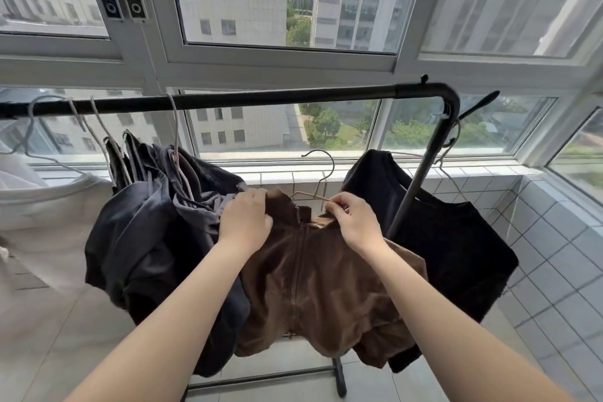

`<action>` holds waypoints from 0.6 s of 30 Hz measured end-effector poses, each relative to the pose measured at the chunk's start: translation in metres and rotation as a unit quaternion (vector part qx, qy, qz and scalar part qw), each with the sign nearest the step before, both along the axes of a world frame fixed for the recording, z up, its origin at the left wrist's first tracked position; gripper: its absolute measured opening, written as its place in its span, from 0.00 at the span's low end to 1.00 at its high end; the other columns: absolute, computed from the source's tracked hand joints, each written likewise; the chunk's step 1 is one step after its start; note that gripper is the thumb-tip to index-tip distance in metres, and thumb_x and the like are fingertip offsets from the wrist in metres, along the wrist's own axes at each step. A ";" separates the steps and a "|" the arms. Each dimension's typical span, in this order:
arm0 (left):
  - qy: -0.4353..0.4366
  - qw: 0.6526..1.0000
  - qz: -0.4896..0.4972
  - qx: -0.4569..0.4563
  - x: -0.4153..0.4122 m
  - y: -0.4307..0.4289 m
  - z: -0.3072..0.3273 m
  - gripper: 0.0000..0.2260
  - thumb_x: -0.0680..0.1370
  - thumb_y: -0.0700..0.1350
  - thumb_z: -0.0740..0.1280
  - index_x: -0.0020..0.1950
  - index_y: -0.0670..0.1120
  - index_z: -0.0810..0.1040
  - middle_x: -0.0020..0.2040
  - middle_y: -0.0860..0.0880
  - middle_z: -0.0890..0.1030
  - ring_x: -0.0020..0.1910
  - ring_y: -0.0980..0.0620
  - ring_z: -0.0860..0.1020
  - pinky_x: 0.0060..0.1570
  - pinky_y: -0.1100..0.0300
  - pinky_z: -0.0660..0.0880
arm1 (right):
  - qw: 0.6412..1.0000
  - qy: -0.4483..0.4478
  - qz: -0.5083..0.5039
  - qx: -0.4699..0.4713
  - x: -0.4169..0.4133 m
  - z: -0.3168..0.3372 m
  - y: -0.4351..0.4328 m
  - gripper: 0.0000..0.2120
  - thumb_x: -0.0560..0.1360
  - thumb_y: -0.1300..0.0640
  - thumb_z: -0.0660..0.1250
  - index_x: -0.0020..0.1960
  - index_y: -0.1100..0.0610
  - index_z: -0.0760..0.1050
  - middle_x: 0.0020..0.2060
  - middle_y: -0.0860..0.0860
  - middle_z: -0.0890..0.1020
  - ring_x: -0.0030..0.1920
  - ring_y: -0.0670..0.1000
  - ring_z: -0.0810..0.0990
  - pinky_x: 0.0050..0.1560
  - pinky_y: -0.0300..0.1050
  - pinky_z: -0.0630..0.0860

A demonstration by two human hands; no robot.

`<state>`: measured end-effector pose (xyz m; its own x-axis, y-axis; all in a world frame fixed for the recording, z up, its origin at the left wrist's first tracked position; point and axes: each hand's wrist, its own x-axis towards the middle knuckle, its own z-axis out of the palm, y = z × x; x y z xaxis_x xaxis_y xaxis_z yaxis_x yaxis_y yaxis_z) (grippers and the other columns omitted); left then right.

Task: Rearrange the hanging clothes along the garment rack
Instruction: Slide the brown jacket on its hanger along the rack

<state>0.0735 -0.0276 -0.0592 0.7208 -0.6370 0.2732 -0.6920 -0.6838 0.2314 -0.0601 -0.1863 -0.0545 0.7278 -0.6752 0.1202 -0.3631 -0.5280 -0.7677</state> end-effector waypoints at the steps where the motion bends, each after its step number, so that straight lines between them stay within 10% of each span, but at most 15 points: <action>1: -0.002 1.000 -0.005 0.002 -0.002 -0.002 0.001 0.18 0.74 0.45 0.63 0.65 0.45 0.71 0.60 0.45 0.77 0.57 0.43 0.75 0.56 0.51 0.70 | 1.000 -0.010 -0.003 0.003 -0.004 0.001 0.001 0.07 0.76 0.51 0.64 0.46 0.51 0.80 0.41 0.46 0.84 0.46 0.49 0.80 0.49 0.49 0.76; 11: 0.046 0.990 0.003 0.134 -0.008 -0.005 -0.003 0.19 0.76 0.49 0.61 0.66 0.45 0.68 0.62 0.44 0.74 0.60 0.41 0.74 0.56 0.49 0.70 | 0.997 -0.043 -0.060 0.010 -0.041 0.022 -0.002 0.07 0.76 0.57 0.66 0.44 0.56 0.81 0.37 0.47 0.83 0.43 0.48 0.80 0.47 0.41 0.71; 18: 0.000 0.996 -0.062 0.064 -0.017 -0.015 0.011 0.16 0.76 0.50 0.61 0.63 0.48 0.72 0.59 0.48 0.77 0.56 0.46 0.75 0.53 0.51 0.73 | 0.995 -0.067 -0.065 0.020 -0.050 0.050 -0.001 0.08 0.76 0.57 0.66 0.44 0.59 0.82 0.35 0.46 0.82 0.38 0.44 0.78 0.41 0.35 0.70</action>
